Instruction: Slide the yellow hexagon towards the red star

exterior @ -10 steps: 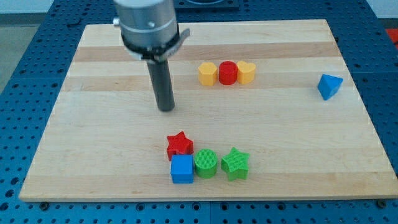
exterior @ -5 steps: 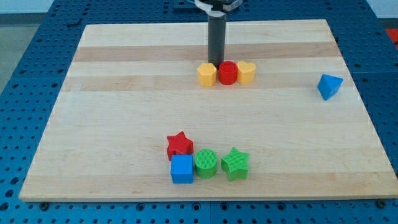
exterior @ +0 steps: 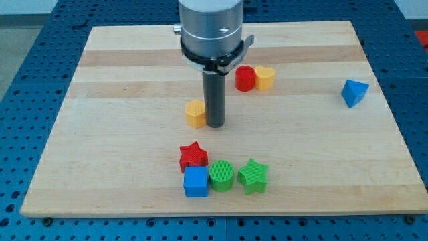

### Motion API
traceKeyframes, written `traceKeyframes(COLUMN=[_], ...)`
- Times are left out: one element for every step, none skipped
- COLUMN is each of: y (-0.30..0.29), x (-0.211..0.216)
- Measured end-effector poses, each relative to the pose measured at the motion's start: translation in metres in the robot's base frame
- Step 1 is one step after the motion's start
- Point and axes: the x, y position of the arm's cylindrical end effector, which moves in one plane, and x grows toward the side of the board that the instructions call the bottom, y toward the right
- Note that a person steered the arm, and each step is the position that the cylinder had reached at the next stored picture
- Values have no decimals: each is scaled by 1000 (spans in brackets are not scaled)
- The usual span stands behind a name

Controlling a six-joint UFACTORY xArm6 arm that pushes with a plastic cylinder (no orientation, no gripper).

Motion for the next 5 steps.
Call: traceKeyframes(y=[-1,-1,-5,-30,-63], x=[-34,-88,-126,-121,-86])
